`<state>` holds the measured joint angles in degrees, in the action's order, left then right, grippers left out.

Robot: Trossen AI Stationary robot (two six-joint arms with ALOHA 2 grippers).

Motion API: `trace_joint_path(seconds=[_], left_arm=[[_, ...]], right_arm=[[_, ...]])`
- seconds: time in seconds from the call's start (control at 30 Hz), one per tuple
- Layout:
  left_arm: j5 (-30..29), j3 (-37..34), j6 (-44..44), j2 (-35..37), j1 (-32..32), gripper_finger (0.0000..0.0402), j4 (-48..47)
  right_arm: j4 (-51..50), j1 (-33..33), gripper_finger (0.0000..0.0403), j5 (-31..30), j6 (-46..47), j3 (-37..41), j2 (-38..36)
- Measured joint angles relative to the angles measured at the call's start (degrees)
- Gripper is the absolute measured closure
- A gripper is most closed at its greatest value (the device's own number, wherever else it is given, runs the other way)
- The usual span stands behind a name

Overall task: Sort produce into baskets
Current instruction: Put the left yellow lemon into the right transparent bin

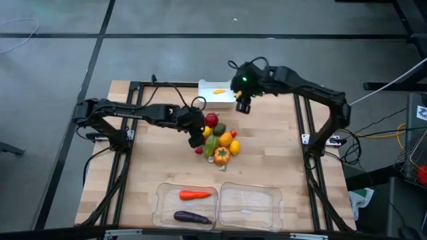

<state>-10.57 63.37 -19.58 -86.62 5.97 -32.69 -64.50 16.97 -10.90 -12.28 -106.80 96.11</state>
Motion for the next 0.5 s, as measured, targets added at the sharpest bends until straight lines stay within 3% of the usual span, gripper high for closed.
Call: trace_joint_path(seconds=[0.17, 0.5], left_arm=[[0.0, 0.0, -1.8, -4.5, 0.8, 0.0235, 0.1], [-0.3, 0.0, 0.0, -7.9, 1.7, 0.0235, 2.0]], right_arm=[[1.6, -4.1, 0.021, -0.3, 3.0, 7.7, -7.8], [10.1, -7.0, 0.021, -1.7, 14.8, 30.1, -25.7]])
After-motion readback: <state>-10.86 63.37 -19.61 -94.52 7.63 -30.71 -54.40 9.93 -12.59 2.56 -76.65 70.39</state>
